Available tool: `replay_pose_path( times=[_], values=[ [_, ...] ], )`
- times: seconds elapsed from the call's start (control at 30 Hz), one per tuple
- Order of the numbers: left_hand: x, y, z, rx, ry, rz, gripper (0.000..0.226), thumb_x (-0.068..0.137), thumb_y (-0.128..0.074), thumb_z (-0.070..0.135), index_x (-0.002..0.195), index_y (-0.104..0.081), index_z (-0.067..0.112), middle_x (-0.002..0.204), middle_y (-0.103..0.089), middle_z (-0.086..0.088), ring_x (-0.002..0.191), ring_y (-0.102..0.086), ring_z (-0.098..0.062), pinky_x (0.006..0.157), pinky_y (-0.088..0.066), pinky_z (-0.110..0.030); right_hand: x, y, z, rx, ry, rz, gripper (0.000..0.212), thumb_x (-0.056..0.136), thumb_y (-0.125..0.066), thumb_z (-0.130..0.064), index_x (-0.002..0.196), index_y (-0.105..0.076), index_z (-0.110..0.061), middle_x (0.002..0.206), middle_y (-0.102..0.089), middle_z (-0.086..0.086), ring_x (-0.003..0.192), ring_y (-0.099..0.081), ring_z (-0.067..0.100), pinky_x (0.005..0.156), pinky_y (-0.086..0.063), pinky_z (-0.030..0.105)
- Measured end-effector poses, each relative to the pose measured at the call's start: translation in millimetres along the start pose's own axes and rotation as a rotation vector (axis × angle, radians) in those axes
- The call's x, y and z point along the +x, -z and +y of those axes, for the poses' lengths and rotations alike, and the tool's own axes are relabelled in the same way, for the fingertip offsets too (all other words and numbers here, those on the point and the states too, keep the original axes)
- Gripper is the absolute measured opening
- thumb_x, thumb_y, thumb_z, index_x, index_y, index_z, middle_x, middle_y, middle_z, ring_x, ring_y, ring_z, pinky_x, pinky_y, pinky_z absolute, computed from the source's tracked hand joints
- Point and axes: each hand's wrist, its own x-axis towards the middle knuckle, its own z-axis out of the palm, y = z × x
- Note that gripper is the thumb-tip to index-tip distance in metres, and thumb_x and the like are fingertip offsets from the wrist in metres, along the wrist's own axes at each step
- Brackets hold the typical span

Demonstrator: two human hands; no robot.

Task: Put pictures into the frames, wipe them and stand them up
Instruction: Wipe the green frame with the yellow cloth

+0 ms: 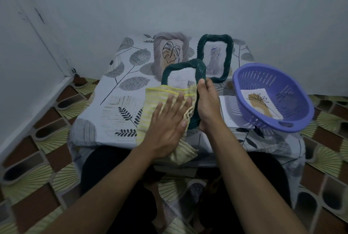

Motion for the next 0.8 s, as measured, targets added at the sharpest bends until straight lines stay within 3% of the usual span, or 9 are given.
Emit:
replay_pose_path(
  times=[0.07, 0.13, 0.23, 0.3, 0.37, 0.43, 0.5, 0.67, 0.8],
  values=[
    [1, -1, -11, -0.057, 0.096, 0.043, 0.055, 0.101, -0.002, 0.056, 0.154, 0.009, 0.046, 0.165, 0.014, 0.011, 0.152, 0.017, -0.016, 0.123, 0.003, -0.043, 0, -1, -1, -0.019, 0.011, -0.018, 0.021, 0.108, -0.039, -0.024, 0.107, -0.060, -0.021, 0.109, -0.068, 0.004, 0.105, -0.064, 0.020, 0.103, -0.049, 0.046],
    [9, 1, -19, -0.129, 0.207, 0.113, 0.062, 0.100, -0.001, 0.058, 0.157, 0.008, 0.035, 0.166, 0.015, 0.001, 0.151, 0.020, -0.018, 0.124, 0.005, -0.045, -2, -4, -3, -0.028, 0.009, -0.049, 0.021, 0.108, -0.039, -0.026, 0.111, -0.060, -0.023, 0.115, -0.068, 0.005, 0.113, -0.064, 0.023, 0.104, -0.049, 0.047],
    [20, 13, -22, -0.352, 0.400, 0.164, 0.071, 0.099, -0.006, 0.062, 0.158, 0.011, 0.026, 0.166, 0.015, 0.001, 0.150, 0.019, -0.010, 0.124, 0.004, -0.038, -5, -2, -6, -0.010, -0.011, -0.113, 0.022, 0.109, -0.038, -0.022, 0.118, -0.058, -0.022, 0.107, -0.071, -0.007, 0.101, -0.068, 0.005, 0.084, -0.056, 0.024],
    [28, 29, -18, -0.490, 0.594, 0.144, 0.069, 0.101, -0.015, 0.062, 0.159, 0.004, 0.031, 0.167, -0.005, -0.001, 0.153, -0.006, -0.020, 0.122, -0.010, -0.038, -10, -2, -7, 0.022, -0.051, -0.157, 0.021, 0.109, -0.037, -0.019, 0.117, -0.057, -0.019, 0.094, -0.074, -0.015, 0.086, -0.070, -0.003, 0.071, -0.054, 0.016],
    [37, 42, -14, -0.575, 0.746, 0.186, 0.060, 0.103, -0.023, 0.056, 0.158, -0.015, 0.031, 0.158, -0.034, 0.000, 0.146, -0.030, -0.026, 0.114, -0.024, -0.035, -14, -2, -5, 0.048, -0.079, -0.186, 0.021, 0.109, -0.037, -0.017, 0.112, -0.057, -0.021, 0.082, -0.074, -0.021, 0.078, -0.069, -0.006, 0.066, -0.053, 0.012],
    [41, 48, -10, -0.610, 0.763, 0.295, 0.050, 0.105, -0.028, 0.053, 0.146, -0.039, 0.028, 0.131, -0.052, 0.008, 0.135, -0.045, -0.025, 0.098, -0.032, -0.030, -17, -4, -5, 0.061, -0.077, -0.175, 0.023, 0.108, -0.037, -0.016, 0.105, -0.057, -0.028, 0.077, -0.072, -0.027, 0.075, -0.067, -0.012, 0.065, -0.050, 0.009],
    [40, 45, -7, -0.599, 0.760, 0.332, 0.042, 0.104, -0.030, 0.054, 0.130, -0.048, 0.026, 0.114, -0.055, 0.008, 0.121, -0.054, -0.025, 0.089, -0.033, -0.030, -15, -5, -3, 0.059, -0.056, -0.145, 0.024, 0.108, -0.038, -0.015, 0.104, -0.058, -0.029, 0.079, -0.071, -0.028, 0.077, -0.065, -0.013, 0.066, -0.048, 0.007],
    [19, 27, 6, -0.584, 0.762, 0.241, 0.040, 0.103, -0.032, 0.051, 0.121, -0.046, 0.018, 0.105, -0.055, 0.004, 0.104, -0.053, -0.021, 0.080, -0.031, -0.028, -8, -8, -7, 0.052, -0.015, -0.031, 0.023, 0.109, -0.038, -0.019, 0.113, -0.060, -0.025, 0.098, -0.073, -0.016, 0.095, -0.068, 0.002, 0.081, -0.055, 0.022],
    [1, 20, 15, -0.632, 0.631, 0.184, 0.043, 0.106, -0.030, 0.043, 0.140, -0.037, 0.019, 0.125, -0.048, 0.010, 0.116, -0.043, -0.007, 0.083, -0.028, -0.013, 0, -3, -9, 0.066, -0.023, 0.053, 0.025, 0.109, -0.038, -0.023, 0.128, -0.055, -0.020, 0.119, -0.067, -0.005, 0.113, -0.063, 0.013, 0.102, -0.049, 0.034]
  ],
)
